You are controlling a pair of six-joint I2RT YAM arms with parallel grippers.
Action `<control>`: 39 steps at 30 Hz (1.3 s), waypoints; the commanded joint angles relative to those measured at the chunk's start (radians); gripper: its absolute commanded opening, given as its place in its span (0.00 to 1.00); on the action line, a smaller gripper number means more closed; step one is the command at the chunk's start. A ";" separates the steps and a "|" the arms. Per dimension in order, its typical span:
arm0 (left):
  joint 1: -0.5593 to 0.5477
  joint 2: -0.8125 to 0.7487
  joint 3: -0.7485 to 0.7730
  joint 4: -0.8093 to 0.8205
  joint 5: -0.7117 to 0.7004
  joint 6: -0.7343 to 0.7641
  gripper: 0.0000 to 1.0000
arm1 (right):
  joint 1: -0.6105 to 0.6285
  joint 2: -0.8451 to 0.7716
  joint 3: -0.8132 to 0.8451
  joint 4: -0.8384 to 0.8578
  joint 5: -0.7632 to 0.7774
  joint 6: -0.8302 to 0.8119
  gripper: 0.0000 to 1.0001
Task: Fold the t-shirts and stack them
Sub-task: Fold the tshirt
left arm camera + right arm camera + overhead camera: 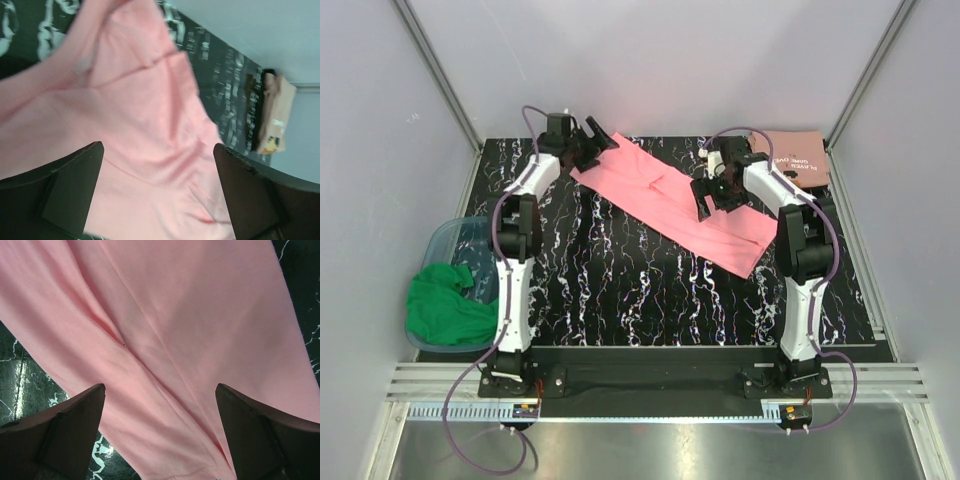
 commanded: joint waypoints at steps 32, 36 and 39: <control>-0.170 -1.091 -0.668 -0.154 -0.013 0.126 0.97 | 0.195 0.138 -0.124 -0.161 0.395 0.362 0.97; -0.166 -1.114 -0.671 -0.203 -0.045 0.144 0.98 | 0.261 0.119 -0.168 -0.189 0.324 0.581 0.97; -0.161 -1.140 -0.687 -0.226 -0.052 0.141 0.97 | 0.321 0.079 -0.197 -0.192 0.245 0.714 0.96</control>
